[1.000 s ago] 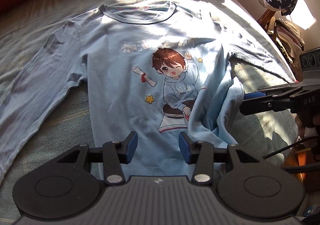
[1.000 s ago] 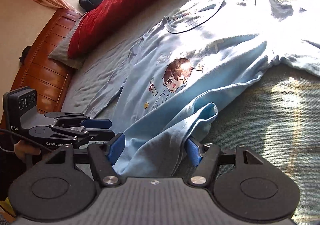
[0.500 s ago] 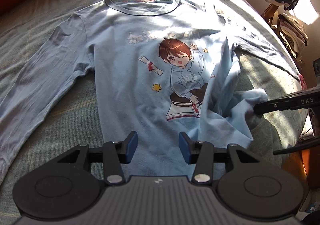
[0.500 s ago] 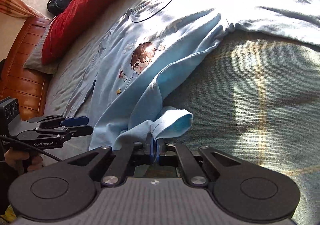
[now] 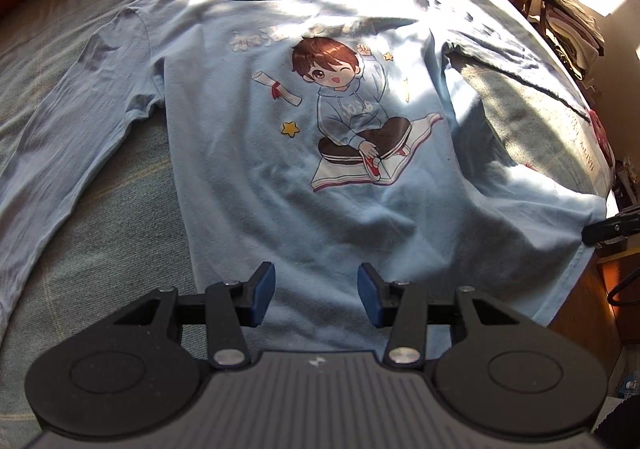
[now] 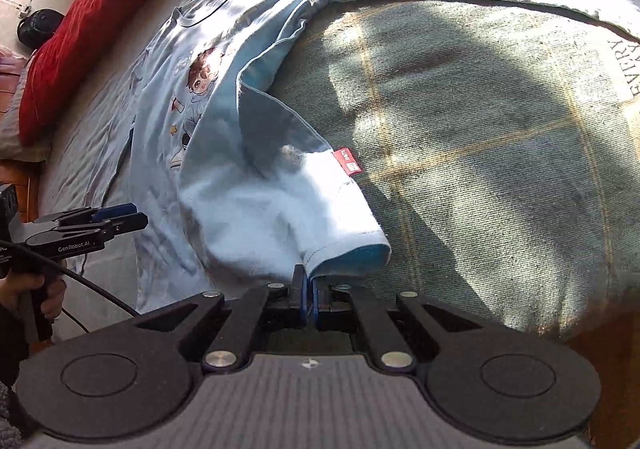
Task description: Fold clothes
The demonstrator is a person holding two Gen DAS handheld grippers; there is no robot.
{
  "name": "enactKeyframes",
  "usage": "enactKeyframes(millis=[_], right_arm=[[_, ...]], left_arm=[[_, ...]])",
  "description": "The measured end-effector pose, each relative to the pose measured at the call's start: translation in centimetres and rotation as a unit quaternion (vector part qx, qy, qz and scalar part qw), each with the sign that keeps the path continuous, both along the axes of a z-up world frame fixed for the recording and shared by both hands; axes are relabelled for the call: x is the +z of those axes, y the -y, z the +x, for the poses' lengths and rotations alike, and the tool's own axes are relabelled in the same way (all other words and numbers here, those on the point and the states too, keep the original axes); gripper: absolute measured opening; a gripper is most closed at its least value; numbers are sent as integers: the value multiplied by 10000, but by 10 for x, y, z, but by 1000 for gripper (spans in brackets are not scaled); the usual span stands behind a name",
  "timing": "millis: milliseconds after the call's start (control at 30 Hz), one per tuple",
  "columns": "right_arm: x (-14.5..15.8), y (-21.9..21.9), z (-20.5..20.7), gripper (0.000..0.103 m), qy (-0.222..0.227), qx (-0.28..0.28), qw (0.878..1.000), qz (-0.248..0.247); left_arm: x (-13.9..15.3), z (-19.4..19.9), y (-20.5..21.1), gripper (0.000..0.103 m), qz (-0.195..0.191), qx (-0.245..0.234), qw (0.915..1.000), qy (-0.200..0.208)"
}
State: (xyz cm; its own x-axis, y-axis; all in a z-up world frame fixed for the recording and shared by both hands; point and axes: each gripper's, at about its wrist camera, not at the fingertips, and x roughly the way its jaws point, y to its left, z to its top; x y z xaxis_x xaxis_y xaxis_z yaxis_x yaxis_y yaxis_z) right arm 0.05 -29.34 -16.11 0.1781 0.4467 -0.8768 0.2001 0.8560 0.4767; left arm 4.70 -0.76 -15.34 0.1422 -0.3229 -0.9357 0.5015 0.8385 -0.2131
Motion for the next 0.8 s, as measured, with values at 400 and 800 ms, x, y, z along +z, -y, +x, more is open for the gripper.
enactKeyframes(millis=[400,800], right_arm=[[-22,21,-29,11,-1017,-151,9907,-892],[0,-1,104,46,1350,865,9831,-889]], left_arm=[[-3,-13,3,46,110,-266,9996,-23],[-4,-8,-4,56,159,21,9998,112]])
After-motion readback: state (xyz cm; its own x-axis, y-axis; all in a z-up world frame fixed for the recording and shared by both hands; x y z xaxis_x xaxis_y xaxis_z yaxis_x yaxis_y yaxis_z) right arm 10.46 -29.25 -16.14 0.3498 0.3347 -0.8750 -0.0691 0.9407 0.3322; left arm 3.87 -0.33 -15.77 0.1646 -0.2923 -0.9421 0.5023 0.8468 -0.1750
